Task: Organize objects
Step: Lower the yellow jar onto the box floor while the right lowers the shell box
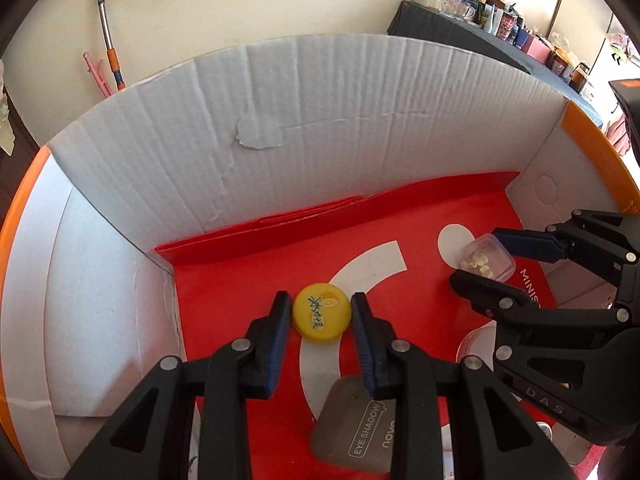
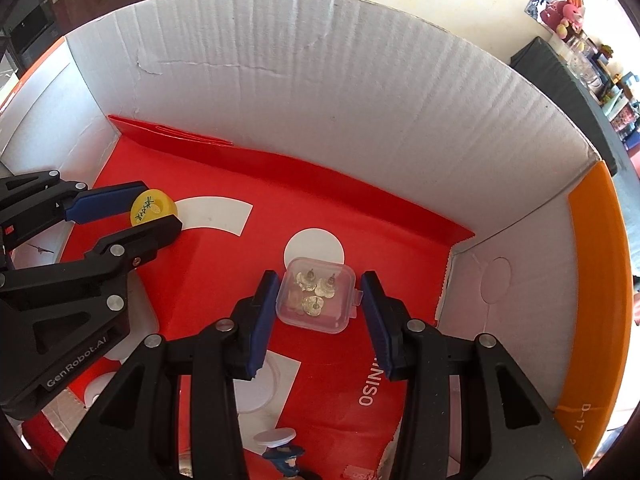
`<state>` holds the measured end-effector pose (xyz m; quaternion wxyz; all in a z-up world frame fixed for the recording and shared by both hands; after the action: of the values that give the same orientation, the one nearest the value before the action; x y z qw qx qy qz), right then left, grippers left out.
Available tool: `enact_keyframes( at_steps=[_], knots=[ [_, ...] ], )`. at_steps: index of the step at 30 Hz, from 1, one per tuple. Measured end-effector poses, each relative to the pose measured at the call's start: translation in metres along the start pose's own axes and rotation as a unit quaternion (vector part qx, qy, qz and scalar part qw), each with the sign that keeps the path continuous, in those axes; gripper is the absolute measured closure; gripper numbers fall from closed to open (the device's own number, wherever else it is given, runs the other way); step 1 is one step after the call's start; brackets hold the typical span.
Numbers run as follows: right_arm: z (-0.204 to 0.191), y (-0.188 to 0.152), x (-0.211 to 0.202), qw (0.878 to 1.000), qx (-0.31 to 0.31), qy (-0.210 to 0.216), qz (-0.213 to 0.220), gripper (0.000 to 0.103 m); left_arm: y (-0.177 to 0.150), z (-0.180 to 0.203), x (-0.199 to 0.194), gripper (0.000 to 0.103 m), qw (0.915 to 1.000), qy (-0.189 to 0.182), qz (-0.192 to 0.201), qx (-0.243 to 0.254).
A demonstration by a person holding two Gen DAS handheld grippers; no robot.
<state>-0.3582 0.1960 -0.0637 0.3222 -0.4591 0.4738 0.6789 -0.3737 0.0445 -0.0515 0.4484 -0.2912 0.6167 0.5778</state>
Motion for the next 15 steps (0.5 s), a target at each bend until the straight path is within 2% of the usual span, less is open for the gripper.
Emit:
enact_keyframes(
  at_steps=[15],
  knots=[
    [0.0036,-0.0037,-0.0025,1.000,0.001,0.006,-0.001,0.062,0.0002,0.0050,0.0008,0.071,1.0000,0.003,-0.001,0.004]
  ],
)
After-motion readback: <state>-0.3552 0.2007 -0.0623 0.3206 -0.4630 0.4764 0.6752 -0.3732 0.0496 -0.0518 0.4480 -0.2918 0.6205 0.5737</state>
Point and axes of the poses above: each gripper's, at about its wrist camera, not at the fingertips, and x roughly the way its jaws point, z to its right, y to its top, the point moved 10 cm from there along x, roughly the way its jaws point, and after that the axes turned 6 degrees about -x, right-handed, at the moved point
